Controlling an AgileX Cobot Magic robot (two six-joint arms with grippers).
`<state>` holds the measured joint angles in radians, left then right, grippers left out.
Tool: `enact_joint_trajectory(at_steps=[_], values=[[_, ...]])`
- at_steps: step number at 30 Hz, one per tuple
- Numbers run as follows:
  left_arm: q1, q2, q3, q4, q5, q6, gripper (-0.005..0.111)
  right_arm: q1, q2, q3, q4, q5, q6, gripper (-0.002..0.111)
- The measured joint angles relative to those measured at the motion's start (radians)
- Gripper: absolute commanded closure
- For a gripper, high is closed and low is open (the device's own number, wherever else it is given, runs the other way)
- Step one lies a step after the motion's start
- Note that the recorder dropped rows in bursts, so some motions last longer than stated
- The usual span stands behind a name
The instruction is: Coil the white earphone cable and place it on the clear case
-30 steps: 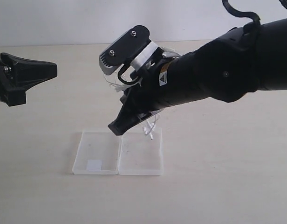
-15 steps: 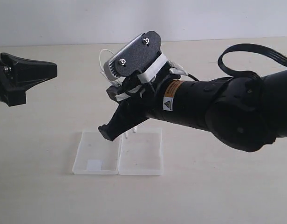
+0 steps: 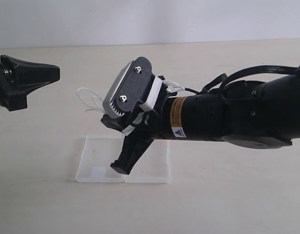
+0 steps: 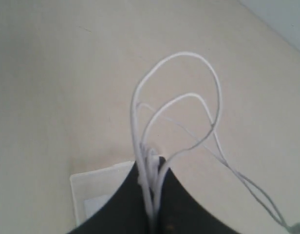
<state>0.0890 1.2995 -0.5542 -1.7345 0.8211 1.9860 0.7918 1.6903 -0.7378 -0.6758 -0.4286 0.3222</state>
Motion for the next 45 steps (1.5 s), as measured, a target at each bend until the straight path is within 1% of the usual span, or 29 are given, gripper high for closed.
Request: enact_joint_trajectory(at_steps=[3, 9, 20, 27, 35, 45], values=[[0.0, 0.0, 0.0, 0.0, 0.0, 0.0, 0.107, -0.024, 0.0, 0.0, -0.008, 0.015, 0.013, 0.108], [0.0, 0.0, 0.0, 0.0, 0.0, 0.0, 0.107, -0.033, 0.0, 0.0, -0.016, 0.065, 0.014, 0.108], [0.0, 0.0, 0.0, 0.0, 0.0, 0.0, 0.107, -0.033, 0.09, 0.03, -0.02, 0.083, -0.016, 0.108], [0.0, 0.0, 0.0, 0.0, 0.0, 0.0, 0.107, -0.033, 0.104, 0.03, -0.027, 0.109, -0.047, 0.108], [0.0, 0.0, 0.0, 0.0, 0.0, 0.0, 0.107, -0.033, 0.104, 0.03, -0.117, 0.153, -0.049, 0.108], [0.0, 0.0, 0.0, 0.0, 0.0, 0.0, 0.107, -0.033, 0.104, 0.03, -0.274, 0.234, -0.049, 0.108]])
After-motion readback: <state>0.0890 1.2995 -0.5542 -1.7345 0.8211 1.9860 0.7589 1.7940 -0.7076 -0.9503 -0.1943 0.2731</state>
